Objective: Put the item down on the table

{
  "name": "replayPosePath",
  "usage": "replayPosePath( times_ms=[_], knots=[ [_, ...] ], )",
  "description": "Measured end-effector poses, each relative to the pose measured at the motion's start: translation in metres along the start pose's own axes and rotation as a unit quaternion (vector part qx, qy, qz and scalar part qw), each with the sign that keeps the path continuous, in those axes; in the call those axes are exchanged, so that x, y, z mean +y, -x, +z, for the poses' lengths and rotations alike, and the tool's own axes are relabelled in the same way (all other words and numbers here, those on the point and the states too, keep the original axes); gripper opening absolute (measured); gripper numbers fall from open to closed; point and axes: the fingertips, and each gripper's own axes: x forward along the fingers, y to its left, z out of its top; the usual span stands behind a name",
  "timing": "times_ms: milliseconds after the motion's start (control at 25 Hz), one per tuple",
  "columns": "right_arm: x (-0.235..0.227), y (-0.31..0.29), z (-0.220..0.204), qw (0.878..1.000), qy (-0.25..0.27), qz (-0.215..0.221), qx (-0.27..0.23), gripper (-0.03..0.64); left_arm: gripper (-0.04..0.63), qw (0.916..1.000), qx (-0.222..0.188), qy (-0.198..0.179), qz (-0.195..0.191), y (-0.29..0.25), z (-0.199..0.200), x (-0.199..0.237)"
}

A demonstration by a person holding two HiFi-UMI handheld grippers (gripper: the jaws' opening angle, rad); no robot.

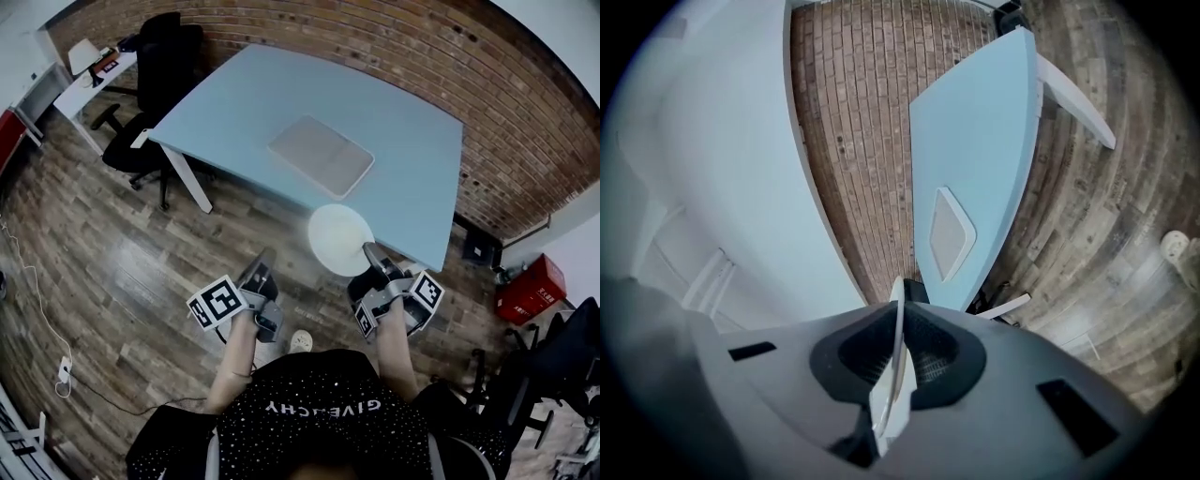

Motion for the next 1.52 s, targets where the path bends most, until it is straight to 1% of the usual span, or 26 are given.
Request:
replayPosePath(
  times_ms=[80,200,440,640,760,840,1000,1160,1400,1520],
  knots=[
    [0.003,-0.011,0.012,1.0,0.001,-0.002,-0.001,0.026,0.02,1.0,-0.001,-0.001,-0.001,-0.017,0.005,-0.001],
    [0.004,-0.027,0.024,1.0,-0.001,-0.009,-0.002,0.026,0.02,1.0,0.002,-0.002,0.008,-0.035,0.011,0.002],
    [-0.002,-0.055,0.036,1.0,-0.008,-0.018,-0.001,0.026,0.02,0.9996,0.023,0.004,0.015,-0.062,0.012,0.009],
    [-0.009,-0.081,0.049,1.0,-0.016,-0.024,-0.006,0.026,0.02,0.9994,0.025,0.006,0.022,-0.089,0.03,0.022],
    [-0.01,-0.101,0.065,0.999,-0.017,-0.025,-0.016,0.026,0.02,0.9993,0.03,0.011,0.019,-0.114,0.043,0.031],
    [-0.007,-0.119,0.081,0.999,-0.015,-0.024,-0.028,0.026,0.02,0.9993,0.034,0.011,0.009,-0.139,0.059,0.033],
    [0.001,-0.166,0.105,0.999,-0.002,-0.03,-0.044,0.026,0.02,0.9993,0.036,0.0,-0.004,-0.187,0.103,0.032],
    [0.01,-0.218,0.118,0.998,0.01,-0.036,-0.054,0.026,0.02,0.999,0.044,-0.001,-0.011,-0.225,0.142,0.037],
    [0.003,-0.285,0.129,0.997,0.014,-0.053,-0.056,0.026,0.02,0.9989,0.046,0.008,-0.012,-0.269,0.189,0.058],
    [-0.003,-0.311,0.14,0.994,0.048,-0.07,-0.062,0.026,0.02,0.9989,0.046,0.005,-0.012,-0.285,0.207,0.069]
  ],
)
